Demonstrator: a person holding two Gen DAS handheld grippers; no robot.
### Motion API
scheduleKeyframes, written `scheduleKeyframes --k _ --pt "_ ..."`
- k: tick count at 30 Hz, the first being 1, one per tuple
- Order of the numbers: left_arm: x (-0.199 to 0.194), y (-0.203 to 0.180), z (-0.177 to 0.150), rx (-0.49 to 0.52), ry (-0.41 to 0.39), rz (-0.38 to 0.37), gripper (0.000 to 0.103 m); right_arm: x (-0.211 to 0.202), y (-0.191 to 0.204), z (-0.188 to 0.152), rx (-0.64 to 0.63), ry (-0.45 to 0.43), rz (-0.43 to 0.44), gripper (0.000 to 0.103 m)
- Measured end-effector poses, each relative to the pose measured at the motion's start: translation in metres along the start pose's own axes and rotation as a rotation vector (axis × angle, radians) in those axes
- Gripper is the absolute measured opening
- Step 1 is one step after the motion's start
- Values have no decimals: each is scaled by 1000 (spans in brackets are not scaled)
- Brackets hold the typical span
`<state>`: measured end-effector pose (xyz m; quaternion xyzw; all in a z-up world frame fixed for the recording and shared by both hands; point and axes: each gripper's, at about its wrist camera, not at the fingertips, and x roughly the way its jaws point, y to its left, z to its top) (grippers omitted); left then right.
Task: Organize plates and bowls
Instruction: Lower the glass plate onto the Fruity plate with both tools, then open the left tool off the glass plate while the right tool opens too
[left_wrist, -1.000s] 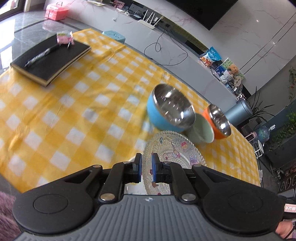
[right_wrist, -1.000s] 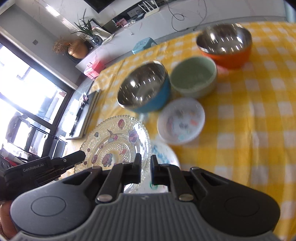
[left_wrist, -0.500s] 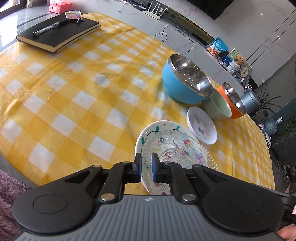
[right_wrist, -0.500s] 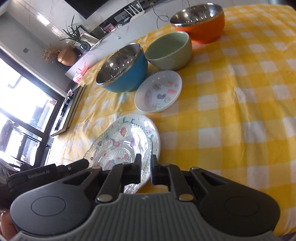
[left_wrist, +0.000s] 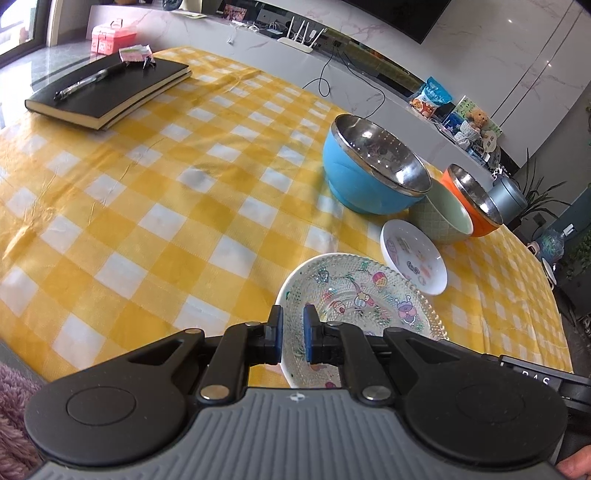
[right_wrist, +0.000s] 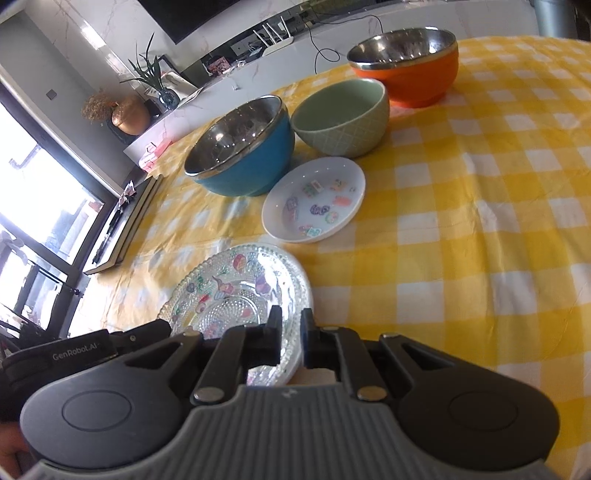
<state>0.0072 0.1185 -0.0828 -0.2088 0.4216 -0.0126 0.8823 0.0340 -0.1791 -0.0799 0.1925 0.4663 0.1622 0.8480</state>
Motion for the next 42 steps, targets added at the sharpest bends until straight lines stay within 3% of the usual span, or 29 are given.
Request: scheduleKeyframes --k 18,29,42 --pt "3 -7 -6 59 -20 53 16 7 21 -8 -167 -70 -91 9" --pt "2 -10 -7 83 -30 71 16 11 44 -24 -391 -128 -213 10" --pt "3 -17 -8 138 -43 96 17 17 57 -37 -553 -167 -295 9"
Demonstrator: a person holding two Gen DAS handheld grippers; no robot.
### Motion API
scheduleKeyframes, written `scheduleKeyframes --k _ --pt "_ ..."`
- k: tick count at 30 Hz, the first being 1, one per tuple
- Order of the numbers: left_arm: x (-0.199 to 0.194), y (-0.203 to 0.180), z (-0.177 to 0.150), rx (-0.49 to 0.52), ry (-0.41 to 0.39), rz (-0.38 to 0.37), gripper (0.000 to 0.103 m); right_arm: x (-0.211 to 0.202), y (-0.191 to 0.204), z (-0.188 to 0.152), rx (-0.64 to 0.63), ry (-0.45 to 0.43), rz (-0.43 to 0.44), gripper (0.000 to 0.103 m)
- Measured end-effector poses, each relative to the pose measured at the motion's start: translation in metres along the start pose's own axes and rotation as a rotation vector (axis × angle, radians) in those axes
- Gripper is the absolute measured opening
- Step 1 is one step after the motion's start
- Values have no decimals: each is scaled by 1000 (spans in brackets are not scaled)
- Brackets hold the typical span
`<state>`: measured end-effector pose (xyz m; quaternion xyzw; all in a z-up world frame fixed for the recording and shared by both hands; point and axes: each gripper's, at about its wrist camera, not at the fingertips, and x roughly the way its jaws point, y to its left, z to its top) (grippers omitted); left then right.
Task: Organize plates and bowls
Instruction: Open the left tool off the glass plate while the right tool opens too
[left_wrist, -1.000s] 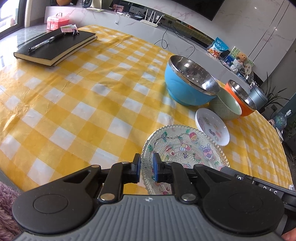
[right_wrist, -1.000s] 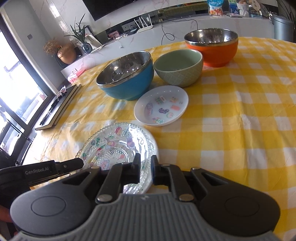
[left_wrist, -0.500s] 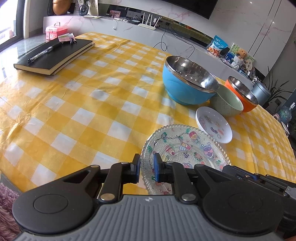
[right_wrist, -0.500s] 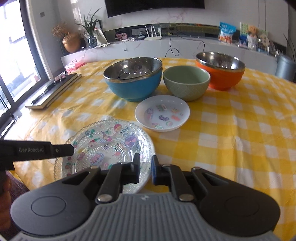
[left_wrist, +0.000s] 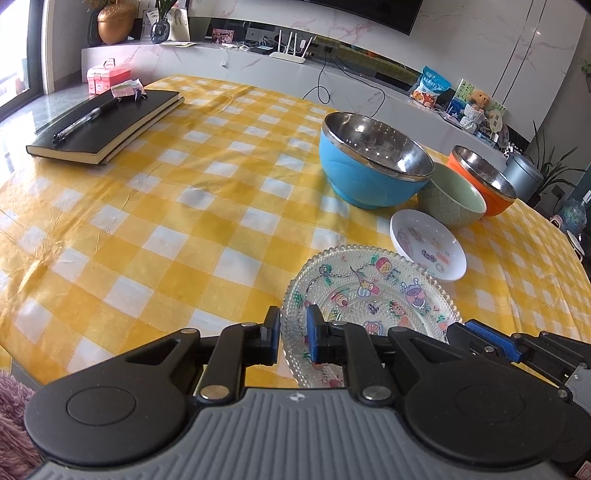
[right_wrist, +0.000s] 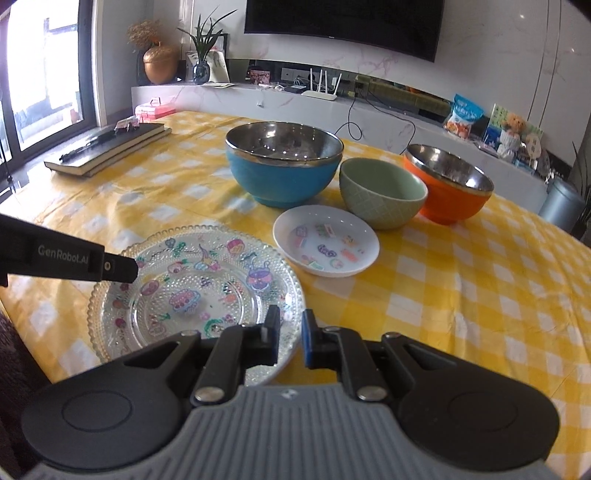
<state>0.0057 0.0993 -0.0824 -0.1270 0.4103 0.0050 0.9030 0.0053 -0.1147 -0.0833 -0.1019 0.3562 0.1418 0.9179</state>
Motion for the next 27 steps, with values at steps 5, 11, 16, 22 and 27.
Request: scheduleKeyframes --k 5,11,16,22,27 --pt "0 -5 -1 35 -8 16 17 0 8 -2 -76 -16 -31 9" --pt "1 -11 -2 90 -21 38 18 1 12 -3 -125 -33 -48 9" --pt "1 -17 -4 150 -37 61 19 3 11 -4 -133 -48 -51 9" --pt "4 -22 -6 181 -57 65 24 4 0 -3 -62 -54 -17 11" --pt "3 -17 -5 145 -55 50 28 6 -19 -3 66 -38 41 24"
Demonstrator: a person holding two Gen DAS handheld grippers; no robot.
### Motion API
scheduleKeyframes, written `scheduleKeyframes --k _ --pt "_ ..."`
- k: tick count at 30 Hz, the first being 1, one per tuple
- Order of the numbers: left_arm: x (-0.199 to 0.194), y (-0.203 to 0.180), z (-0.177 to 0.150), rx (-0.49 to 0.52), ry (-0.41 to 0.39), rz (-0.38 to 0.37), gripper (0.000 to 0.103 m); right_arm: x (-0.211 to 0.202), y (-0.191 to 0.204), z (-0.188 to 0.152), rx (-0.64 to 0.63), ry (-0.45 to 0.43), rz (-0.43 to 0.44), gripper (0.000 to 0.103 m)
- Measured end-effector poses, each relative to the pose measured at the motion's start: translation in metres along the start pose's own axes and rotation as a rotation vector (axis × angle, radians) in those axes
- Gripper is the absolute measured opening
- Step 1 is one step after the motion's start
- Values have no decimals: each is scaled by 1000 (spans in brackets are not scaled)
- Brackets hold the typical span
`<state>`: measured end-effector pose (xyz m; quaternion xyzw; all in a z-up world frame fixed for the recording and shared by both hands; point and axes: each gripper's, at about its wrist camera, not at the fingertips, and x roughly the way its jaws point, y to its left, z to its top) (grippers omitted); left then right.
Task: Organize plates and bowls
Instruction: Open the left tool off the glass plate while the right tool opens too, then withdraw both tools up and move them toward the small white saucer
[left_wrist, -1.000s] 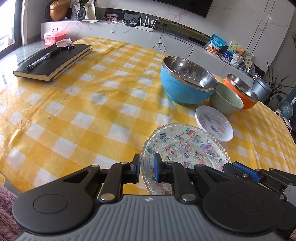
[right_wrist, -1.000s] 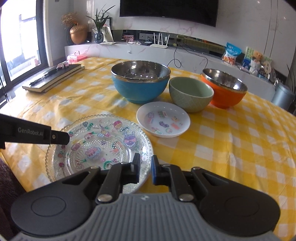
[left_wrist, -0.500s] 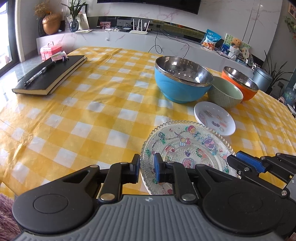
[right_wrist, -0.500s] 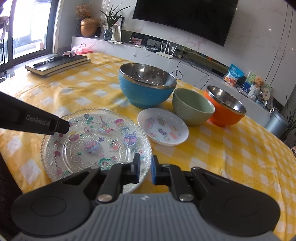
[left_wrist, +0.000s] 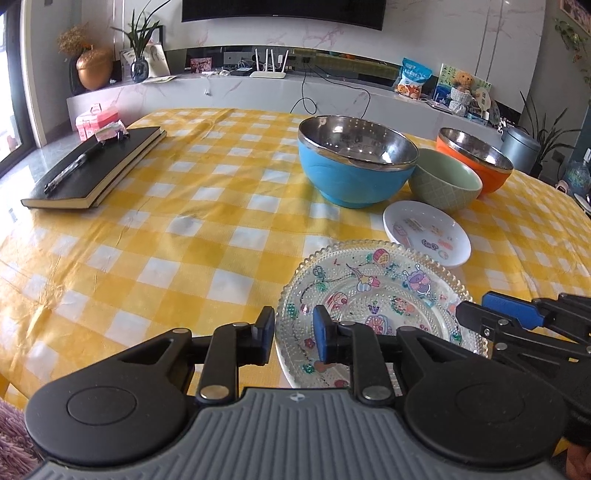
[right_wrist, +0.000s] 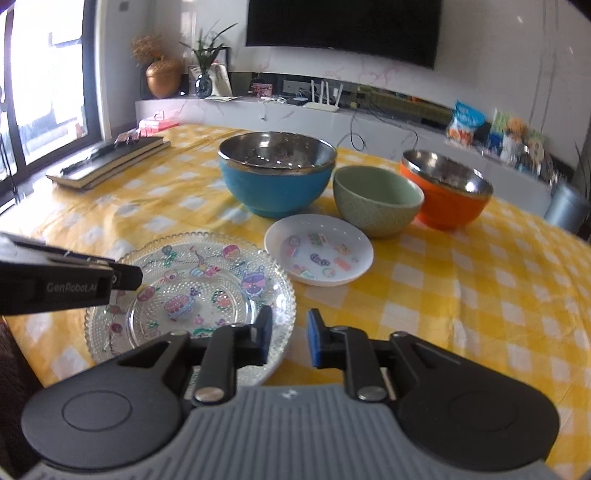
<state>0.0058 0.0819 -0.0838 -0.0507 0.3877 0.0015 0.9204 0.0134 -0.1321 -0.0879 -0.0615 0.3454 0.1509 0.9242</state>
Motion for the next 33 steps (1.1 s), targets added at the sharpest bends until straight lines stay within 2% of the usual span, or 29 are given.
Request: scheduleKeyframes --k 5,8,11,16,19,27,33 --pt "-10 16 1 -101 -6 -43 29 -2 -22 -2 178 36 82 26" --pt "-16 25 3 -156 -33 -55 29 -1 -31 -3 264 47 128 21" --pt "-20 26 13 -172 -40 -76 29 1 -37 1 310 39 147 20" --pt "-22 9 41 -156 -29 -183 29 7 -56 10 385 29 125 21" --pt "-11 -9 57 -123 -10 -220 29 13 -65 16 433 24 110 21" --pt "44 -40 74 -60 39 -221 29 30 -81 29 458 11 54 21" --pt "69 -38 77 -112 63 -230 29 50 -90 31 487 31 41 21"
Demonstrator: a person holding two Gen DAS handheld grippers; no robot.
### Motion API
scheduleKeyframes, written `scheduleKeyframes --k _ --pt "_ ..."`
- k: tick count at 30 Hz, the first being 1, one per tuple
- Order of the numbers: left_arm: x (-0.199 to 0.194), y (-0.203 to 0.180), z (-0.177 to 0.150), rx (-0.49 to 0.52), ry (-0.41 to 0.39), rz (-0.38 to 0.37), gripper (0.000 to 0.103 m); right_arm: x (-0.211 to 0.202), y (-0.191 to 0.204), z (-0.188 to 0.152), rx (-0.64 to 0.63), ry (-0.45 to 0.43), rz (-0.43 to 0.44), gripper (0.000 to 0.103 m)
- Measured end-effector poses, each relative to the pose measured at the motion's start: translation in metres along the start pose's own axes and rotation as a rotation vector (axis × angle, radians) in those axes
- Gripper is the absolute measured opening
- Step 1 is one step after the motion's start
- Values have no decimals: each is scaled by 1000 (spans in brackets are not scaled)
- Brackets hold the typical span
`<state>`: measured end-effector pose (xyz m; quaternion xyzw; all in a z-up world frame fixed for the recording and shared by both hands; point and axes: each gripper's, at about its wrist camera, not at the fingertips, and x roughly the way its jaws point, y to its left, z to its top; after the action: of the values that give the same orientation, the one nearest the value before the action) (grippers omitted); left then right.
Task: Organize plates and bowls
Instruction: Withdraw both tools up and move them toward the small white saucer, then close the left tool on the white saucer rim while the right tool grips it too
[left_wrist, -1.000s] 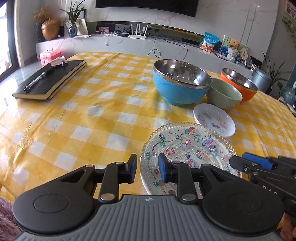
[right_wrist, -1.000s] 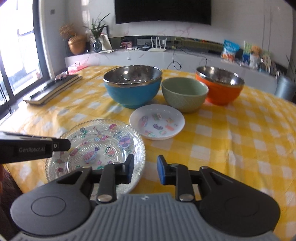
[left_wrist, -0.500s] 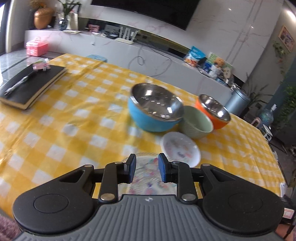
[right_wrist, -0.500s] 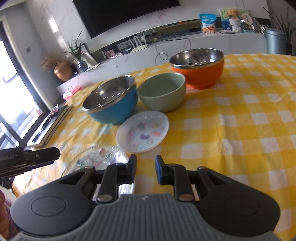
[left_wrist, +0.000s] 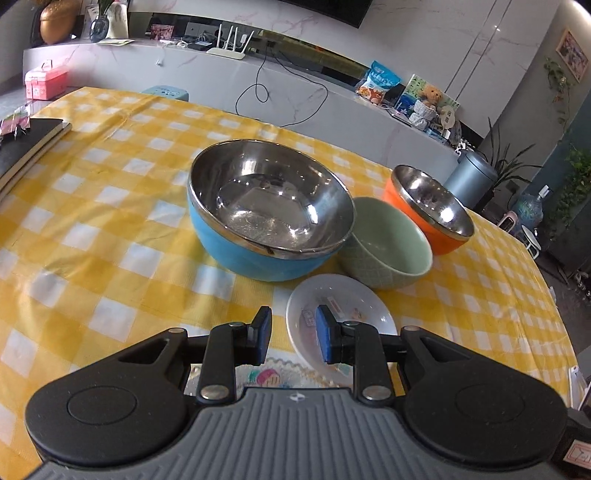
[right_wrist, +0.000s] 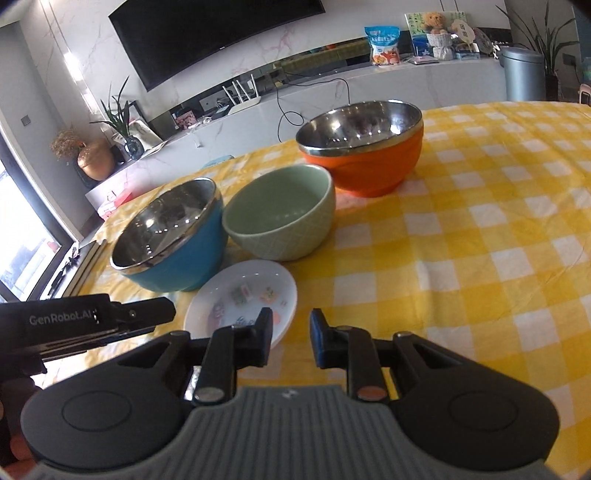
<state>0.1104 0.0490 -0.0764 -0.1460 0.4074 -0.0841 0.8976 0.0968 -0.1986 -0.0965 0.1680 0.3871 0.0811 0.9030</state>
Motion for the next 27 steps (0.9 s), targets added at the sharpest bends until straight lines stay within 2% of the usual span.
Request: scheduleKeyframes --k 5,8,13,15,19,23,27 --pt "14 -1 1 6 11 9 29 11 -9 0 56 18 17 21" --pt "19 1 1 6 17 36 29 14 -9 -3 65 16 17 21" --pt "27 -1 -1 23 39 39 29 16 -6 -3 63 13 23 20" --pt "28 -3 -2 32 34 40 25 16 -6 -3 68 15 31 18" --pt "30 -5 -3 34 49 14 11 17 -6 -5 68 19 46 8" --pt "28 -8 -6 49 47 11 7 15 -6 -5 69 17 34 7" --pt "26 -10 -7 41 57 -25 6 11 -11 -3 99 19 15 6"
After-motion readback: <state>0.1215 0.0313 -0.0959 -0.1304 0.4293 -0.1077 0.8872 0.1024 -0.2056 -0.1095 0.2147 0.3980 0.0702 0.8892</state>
